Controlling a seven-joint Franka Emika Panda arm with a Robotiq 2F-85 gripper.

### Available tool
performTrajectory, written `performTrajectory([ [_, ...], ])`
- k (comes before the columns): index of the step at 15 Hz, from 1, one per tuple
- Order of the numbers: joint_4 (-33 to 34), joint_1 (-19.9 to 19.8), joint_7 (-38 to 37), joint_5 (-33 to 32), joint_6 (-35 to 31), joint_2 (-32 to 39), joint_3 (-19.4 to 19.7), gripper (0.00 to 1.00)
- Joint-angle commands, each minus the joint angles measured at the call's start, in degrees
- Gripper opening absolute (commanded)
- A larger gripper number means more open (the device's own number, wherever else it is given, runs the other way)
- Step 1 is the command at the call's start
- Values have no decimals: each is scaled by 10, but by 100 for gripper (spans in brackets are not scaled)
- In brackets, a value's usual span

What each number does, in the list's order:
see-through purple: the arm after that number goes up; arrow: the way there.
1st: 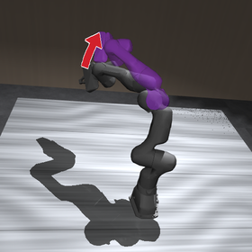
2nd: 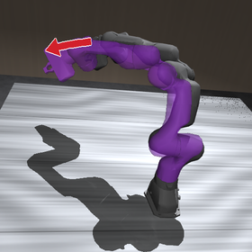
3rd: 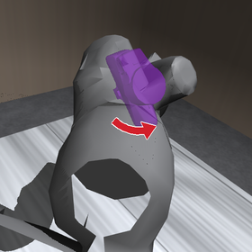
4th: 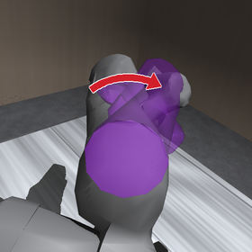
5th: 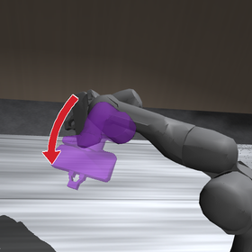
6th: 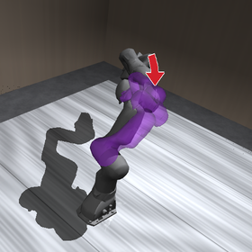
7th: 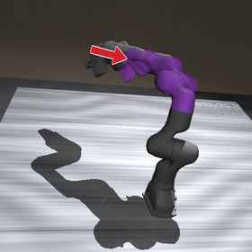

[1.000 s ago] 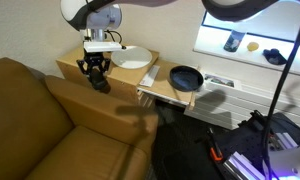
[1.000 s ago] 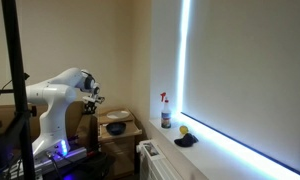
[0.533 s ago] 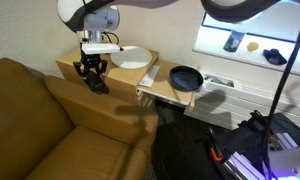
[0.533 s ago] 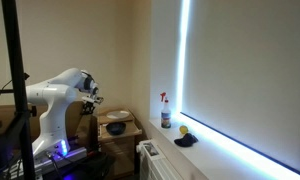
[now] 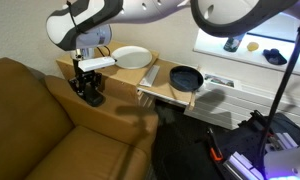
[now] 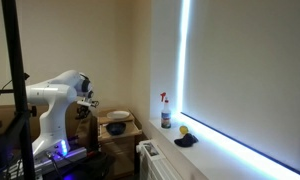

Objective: Place the eyeglass case on the armrest of the couch

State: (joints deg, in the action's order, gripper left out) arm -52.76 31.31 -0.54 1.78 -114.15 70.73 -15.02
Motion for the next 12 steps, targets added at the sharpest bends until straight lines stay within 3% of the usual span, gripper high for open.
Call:
performTrajectory([
  [1, 24, 14, 0, -28, -8, 28, 24, 27],
  [7, 40, 25, -5, -49, -19, 46, 43, 27],
  [8, 42, 26, -8, -48, -18, 47, 44, 35],
  [9, 45, 26, -11, -46, -12, 47, 45, 77],
  [11, 42, 24, -11, -41, -9, 43, 41, 78],
  [12, 39, 21, -8, -36, -8, 40, 36, 85],
])
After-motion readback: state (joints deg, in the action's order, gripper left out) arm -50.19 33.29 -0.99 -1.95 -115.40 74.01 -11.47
